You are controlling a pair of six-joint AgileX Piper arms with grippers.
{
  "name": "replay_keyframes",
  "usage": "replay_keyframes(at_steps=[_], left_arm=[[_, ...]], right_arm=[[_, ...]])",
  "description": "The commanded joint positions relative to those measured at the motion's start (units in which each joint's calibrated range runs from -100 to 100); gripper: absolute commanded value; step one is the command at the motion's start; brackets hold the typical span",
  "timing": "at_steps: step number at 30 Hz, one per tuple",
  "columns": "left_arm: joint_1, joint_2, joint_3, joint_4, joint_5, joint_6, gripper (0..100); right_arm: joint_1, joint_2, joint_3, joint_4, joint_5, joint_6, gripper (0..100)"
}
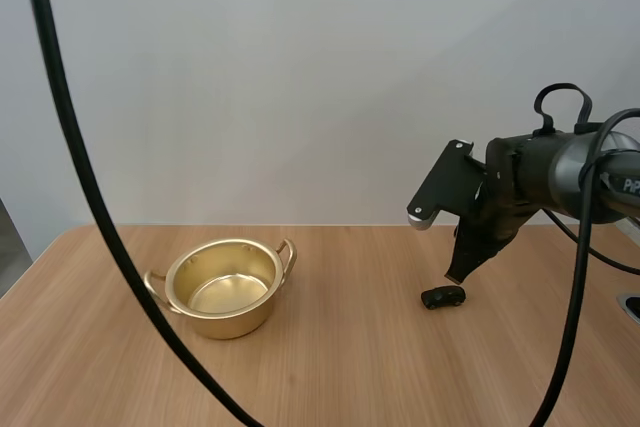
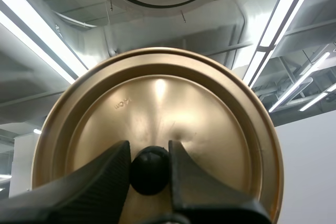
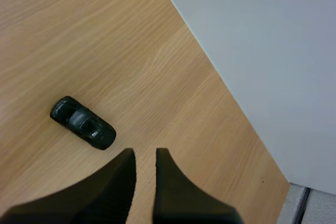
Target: Open the pot, put the car inside, and close it
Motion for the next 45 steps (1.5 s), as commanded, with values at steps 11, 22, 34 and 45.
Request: replay_keyframes(at_steps=[11, 22, 34, 45], left_arm=[[0.04, 3.0, 0.0, 2.8, 2.9, 0.0, 0], [0.04, 3.5, 0.0, 5.8, 4.6, 0.0, 0], [0.04, 3.6, 0.0, 7.6, 5.9, 0.0, 0], [0.04, 4.4, 0.0, 8.4, 6.6, 0.0, 0]], right_arm=[[0.6, 0.1, 2.1, 1.4, 7.7, -33.6, 80], [4.4, 3.2, 5.6, 5.3, 3.8, -40.1, 80], [4.4, 11.6, 5.5, 2.9, -1.8, -40.0, 80], [4.4, 15.7, 5.4, 0.8, -7.6, -39.7, 80]])
